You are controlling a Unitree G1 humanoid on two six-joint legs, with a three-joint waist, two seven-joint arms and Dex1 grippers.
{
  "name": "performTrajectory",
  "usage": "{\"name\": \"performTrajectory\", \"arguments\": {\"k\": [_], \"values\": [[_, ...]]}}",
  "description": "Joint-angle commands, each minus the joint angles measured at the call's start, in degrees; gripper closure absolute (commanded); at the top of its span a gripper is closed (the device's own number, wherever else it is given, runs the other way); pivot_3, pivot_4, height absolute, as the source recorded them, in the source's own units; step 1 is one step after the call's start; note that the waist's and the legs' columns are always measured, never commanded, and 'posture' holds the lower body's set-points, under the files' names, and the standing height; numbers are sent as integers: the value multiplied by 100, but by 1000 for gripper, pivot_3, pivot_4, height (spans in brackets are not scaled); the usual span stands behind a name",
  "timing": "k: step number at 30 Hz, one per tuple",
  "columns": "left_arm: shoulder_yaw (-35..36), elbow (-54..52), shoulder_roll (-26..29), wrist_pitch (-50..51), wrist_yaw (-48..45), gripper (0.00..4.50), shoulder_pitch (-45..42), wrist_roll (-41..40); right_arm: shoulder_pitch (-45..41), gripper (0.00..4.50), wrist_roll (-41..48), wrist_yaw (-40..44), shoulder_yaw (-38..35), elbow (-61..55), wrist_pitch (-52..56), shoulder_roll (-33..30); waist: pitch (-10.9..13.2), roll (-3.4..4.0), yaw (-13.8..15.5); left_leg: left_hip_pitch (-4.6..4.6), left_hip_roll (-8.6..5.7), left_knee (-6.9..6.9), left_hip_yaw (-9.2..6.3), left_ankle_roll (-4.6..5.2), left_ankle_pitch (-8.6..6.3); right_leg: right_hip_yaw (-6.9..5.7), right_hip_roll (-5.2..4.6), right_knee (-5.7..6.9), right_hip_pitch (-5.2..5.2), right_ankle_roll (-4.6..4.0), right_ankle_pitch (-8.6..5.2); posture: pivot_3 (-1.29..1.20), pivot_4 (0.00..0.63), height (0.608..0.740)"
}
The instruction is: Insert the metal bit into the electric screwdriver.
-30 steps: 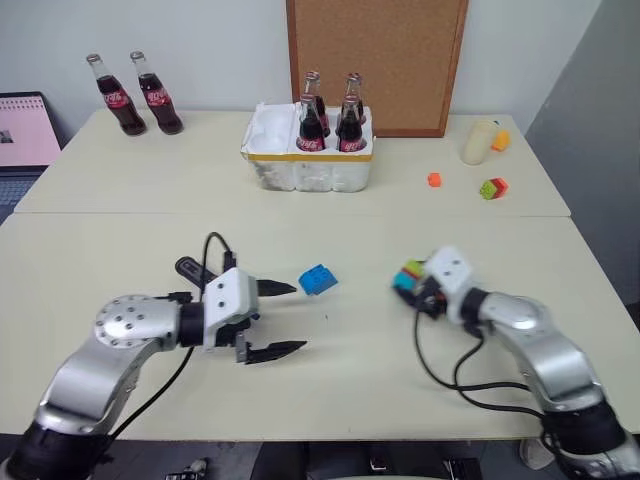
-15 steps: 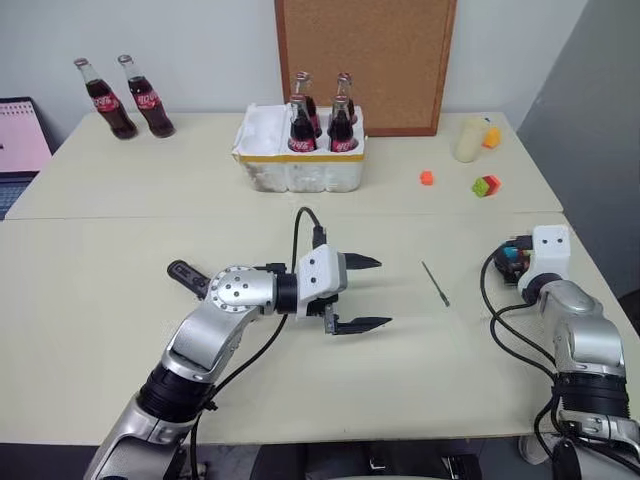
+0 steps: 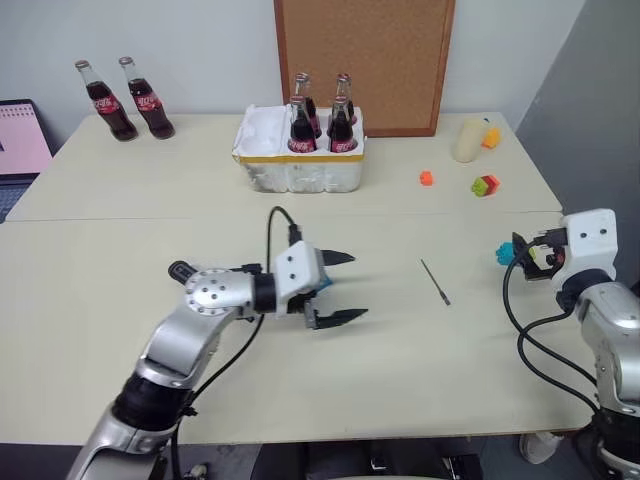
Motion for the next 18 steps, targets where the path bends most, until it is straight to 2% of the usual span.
{"name": "performTrajectory", "arguments": {"k": [1, 5, 9, 12, 15, 18], "values": [[641, -323, 373, 236, -3, 0, 222, -312, -213, 73, 589, 1012, 514, -555, -131, -255, 0, 1, -12, 1, 1, -1, -3, 0, 0, 0, 4, 0, 0, -2, -1, 0, 150, 740], [1009, -288, 866, 244, -172, 0, 536, -307, -310, 73, 809, 1661, 1208, -685, -164, -379, 1, 0, 26, -5, 4, -3, -8, 0, 0, -15, 5, -4, 0, -8, -5, 0, 150, 740], [1294, -137, 1569, 72, -551, 0, 915, -204, -936, 73, 618, 1975, 2334, -234, -331, 3, 6, -3, 0, -4, 8, -2, -12, 0, 0, -1, -8, -6, -4, -7, -4, 0, 150, 740], [1341, -109, 1701, 25, -580, 0, 983, -202, -1360, 73, 394, 2088, 2939, 204, -446, 297, 6, -2, 19, -3, 5, -1, -12, 1, 0, -4, -14, -5, -4, -6, -4, 0, 150, 740], [1382, -246, 1667, 37, -462, 0, 1122, -184, -2007, 73, 10, 2105, 3656, 1206, -743, 950, 9, -7, 39, -7, 6, 1, -12, 1, -1, -7, -15, -7, -4, -6, -4, 0, 150, 740], [1402, -399, 1648, 102, -431, 0, 1238, -254, -2285, 73, -278, 2115, 3943, 1834, -912, 1232, 9, -7, 36, -12, 9, -2, -13, 1, -1, -6, -15, -7, -10, -8, -4, 0, 150, 740]]}}
